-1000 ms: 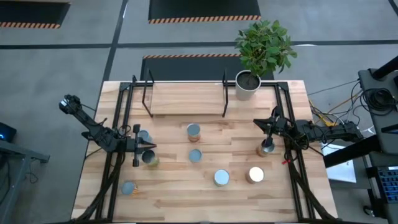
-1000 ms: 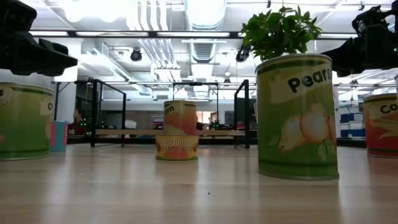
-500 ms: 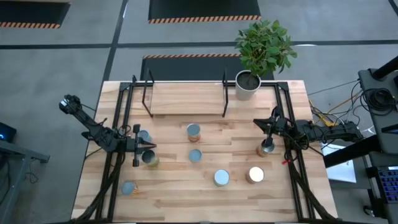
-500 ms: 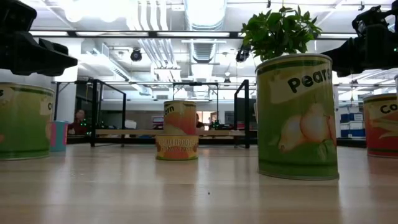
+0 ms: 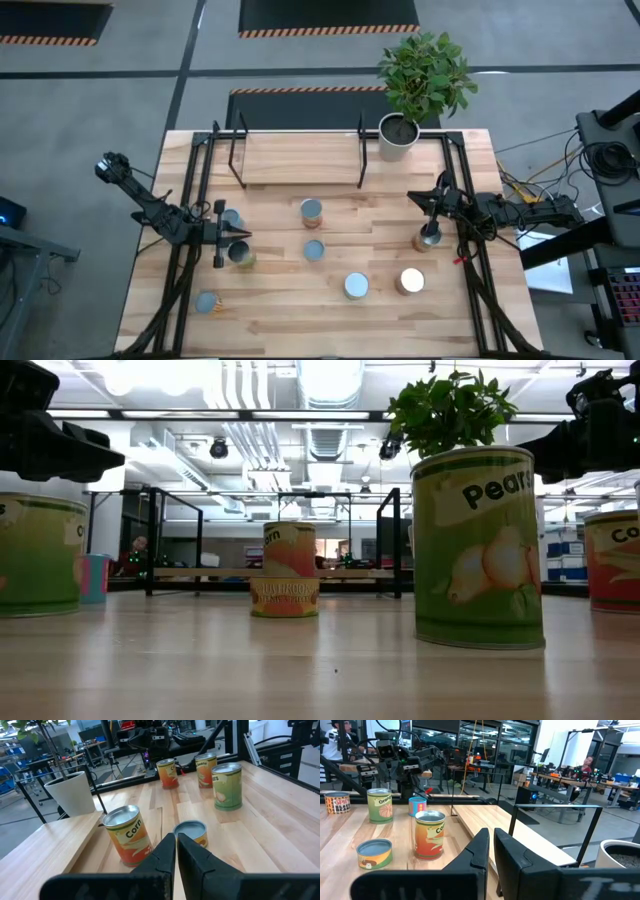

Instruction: Pick and place cans onto a shelf

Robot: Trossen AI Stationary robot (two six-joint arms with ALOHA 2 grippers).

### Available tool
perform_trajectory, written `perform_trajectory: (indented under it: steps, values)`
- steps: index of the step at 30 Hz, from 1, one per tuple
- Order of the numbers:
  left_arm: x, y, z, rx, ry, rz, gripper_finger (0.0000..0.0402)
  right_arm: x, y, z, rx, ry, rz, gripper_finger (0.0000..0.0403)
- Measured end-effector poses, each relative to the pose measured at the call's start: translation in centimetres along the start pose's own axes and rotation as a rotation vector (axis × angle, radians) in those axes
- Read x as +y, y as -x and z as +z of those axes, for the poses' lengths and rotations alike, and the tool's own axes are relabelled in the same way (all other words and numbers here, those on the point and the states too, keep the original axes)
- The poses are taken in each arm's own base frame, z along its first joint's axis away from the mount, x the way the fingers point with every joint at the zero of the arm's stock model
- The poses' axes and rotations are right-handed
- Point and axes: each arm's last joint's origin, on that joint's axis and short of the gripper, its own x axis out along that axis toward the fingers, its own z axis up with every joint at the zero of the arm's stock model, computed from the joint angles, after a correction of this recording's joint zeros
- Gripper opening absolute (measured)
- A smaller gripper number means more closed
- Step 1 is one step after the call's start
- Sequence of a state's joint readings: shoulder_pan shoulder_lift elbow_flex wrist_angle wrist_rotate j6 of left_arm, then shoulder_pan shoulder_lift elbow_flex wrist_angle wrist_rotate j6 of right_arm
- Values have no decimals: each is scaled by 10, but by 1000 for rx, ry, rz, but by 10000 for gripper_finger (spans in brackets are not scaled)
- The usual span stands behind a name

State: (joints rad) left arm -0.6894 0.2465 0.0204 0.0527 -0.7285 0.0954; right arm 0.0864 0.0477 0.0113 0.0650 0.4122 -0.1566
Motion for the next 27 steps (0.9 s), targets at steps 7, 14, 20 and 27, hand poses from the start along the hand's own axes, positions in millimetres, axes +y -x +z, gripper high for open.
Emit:
perform_trajectory:
  steps: [7,14,20,27]
  values:
    - [2,0,9,-73,133,19,0,0,0,1,-8,-22,-1,18]
    - [8,5,34,-298,372,28,0,0,0,2,-19,-395,20,18]
    - [12,8,42,-367,399,38,0,-1,0,9,-87,-321,6,18]
    - [16,12,51,-461,522,34,0,-7,4,28,-278,-72,-60,18]
